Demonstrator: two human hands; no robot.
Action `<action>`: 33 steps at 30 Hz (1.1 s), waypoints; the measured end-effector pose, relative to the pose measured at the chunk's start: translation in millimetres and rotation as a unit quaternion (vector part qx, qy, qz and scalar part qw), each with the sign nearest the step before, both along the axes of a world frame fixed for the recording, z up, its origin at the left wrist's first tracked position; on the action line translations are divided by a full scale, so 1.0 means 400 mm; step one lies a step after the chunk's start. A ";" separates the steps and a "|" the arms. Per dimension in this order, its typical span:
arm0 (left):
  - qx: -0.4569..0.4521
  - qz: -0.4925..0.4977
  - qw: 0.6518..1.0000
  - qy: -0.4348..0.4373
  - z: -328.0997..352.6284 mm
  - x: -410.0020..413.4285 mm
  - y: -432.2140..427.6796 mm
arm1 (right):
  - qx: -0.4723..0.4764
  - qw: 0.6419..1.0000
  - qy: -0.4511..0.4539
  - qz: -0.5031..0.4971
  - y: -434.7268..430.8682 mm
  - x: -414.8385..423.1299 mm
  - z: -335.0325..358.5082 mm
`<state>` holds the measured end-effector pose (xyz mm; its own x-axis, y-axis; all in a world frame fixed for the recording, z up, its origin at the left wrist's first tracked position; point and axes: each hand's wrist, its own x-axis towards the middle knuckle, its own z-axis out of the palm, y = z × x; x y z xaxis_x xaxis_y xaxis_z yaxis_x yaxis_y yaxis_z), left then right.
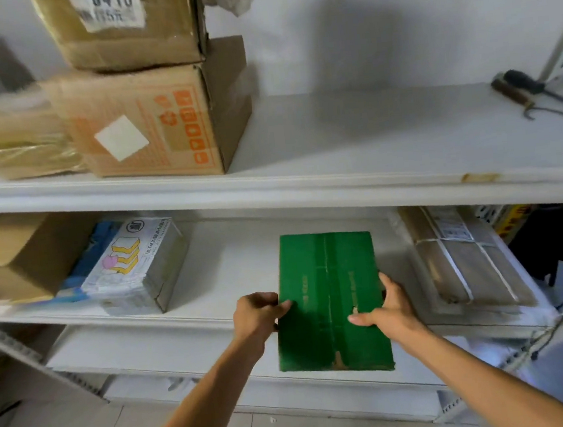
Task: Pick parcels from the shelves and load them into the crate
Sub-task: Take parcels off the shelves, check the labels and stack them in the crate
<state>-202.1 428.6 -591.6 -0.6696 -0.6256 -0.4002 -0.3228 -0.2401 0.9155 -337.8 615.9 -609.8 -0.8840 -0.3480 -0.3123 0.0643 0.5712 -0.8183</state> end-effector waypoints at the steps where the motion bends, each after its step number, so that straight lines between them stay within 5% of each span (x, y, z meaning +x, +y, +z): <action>1: -0.003 0.005 1.000 -0.005 0.011 0.014 -0.002 | -0.002 1.000 0.003 0.001 -0.001 0.020 0.010; 13: -0.007 -0.029 0.999 0.016 0.087 0.121 -0.010 | 0.011 0.998 0.041 -0.052 -0.009 0.141 0.097; 22: 0.009 0.005 0.995 0.094 0.077 0.175 -0.009 | -0.071 0.984 0.152 -0.055 0.036 0.197 0.108; 30: -0.070 -0.070 0.992 0.082 0.118 0.159 0.010 | -0.113 0.992 0.043 -0.045 0.068 0.118 0.128; 33: -0.033 -0.103 0.992 0.071 0.147 0.146 0.028 | -0.104 0.993 0.019 -0.057 0.077 0.102 0.141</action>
